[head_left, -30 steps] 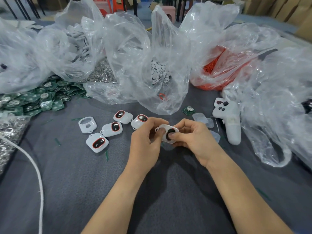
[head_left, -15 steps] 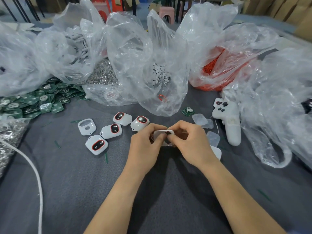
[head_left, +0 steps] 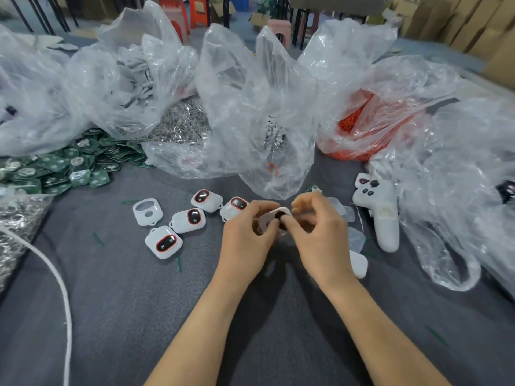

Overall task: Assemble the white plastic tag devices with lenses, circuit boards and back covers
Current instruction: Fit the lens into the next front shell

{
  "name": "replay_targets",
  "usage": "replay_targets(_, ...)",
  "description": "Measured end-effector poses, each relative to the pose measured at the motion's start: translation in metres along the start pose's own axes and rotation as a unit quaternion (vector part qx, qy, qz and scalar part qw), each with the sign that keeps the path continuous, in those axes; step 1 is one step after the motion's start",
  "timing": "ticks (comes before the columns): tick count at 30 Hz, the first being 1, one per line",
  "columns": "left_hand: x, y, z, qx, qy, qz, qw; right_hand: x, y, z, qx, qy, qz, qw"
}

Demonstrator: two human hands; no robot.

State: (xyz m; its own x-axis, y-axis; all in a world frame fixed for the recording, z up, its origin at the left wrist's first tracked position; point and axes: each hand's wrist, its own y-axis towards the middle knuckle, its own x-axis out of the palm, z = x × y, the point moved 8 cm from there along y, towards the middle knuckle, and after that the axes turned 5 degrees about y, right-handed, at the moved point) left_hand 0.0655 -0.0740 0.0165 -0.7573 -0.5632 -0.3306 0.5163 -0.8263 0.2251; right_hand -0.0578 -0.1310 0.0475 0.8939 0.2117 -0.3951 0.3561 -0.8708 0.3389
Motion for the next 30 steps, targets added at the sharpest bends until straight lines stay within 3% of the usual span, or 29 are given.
replay_targets(3,-0.006,0.003,-0.009,-0.038,-0.083,-0.001,0.996,-0.007,0.018,-0.024,-0.057,-0.012,0.029,0.998)
replay_targets(6,-0.008,0.004,-0.015,-0.063,-0.155,0.007,0.986,-0.007,0.069,-0.04,-0.058,-0.032,0.044,0.997)
replay_targets(11,-0.007,0.004,-0.016,-0.092,-0.244,-0.002,0.965,0.05,0.168,-0.007,0.039,-0.233,-0.106,0.966)
replay_targets(16,-0.006,0.005,-0.015,-0.084,-0.24,-0.019,0.967,0.071,0.192,0.036,0.069,-0.375,-0.141,0.914)
replay_targets(25,-0.009,0.009,-0.014,-0.053,-0.239,-0.006,0.969,0.081,0.199,0.049,0.033,-0.396,-0.105,0.912)
replay_targets(30,-0.006,0.009,-0.022,-0.091,-0.293,-0.016,0.952,0.08,0.201,0.049,0.005,-0.387,-0.135,0.912)
